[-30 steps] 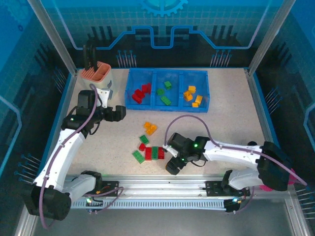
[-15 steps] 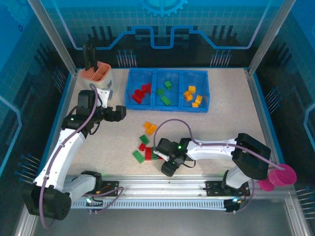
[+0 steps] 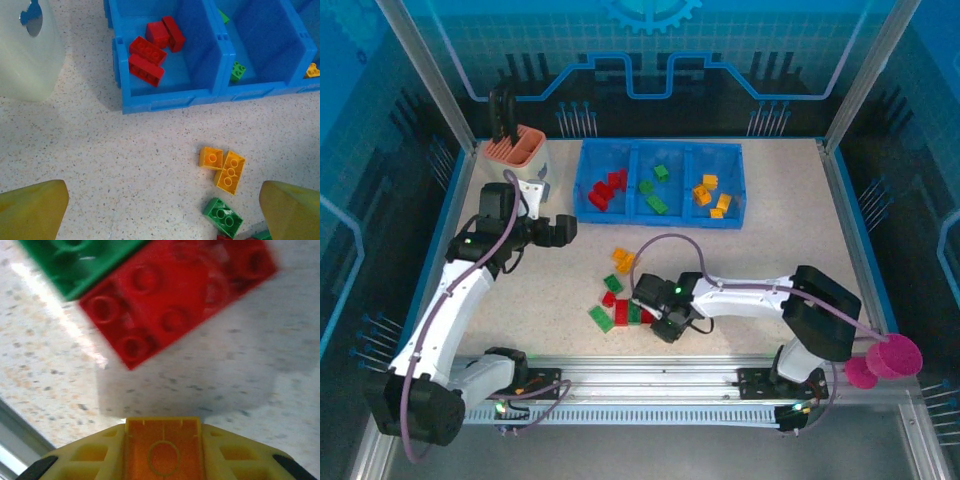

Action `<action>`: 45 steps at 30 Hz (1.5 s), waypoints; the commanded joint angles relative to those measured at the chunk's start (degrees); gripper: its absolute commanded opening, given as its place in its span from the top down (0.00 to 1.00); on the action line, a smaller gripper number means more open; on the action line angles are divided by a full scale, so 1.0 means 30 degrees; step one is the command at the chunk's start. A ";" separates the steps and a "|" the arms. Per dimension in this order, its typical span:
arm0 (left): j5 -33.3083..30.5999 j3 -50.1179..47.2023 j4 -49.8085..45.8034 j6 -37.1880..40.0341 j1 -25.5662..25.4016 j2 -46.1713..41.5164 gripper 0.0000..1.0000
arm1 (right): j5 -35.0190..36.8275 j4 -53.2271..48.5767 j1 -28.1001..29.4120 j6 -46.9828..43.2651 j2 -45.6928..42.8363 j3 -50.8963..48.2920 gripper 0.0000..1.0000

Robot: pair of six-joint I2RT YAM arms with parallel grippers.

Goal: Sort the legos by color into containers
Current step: Pick up the lego from the bottom-center of the table, then place the lego in the container.

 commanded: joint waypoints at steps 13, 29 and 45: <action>0.0405 0.0130 -0.0404 0.0245 0.0405 0.0497 0.01 | 0.0855 0.0512 -1.2202 -0.4872 -0.2125 0.5732 0.68; 0.0552 0.0192 -0.0435 0.0216 0.0675 0.1008 0.01 | -0.0275 0.2008 -1.6235 -0.5513 0.7926 1.4586 0.70; 0.0694 0.0364 -0.0541 0.0202 0.0833 0.1706 0.01 | 0.2204 0.0321 -1.6215 -0.6764 1.4460 2.1633 0.69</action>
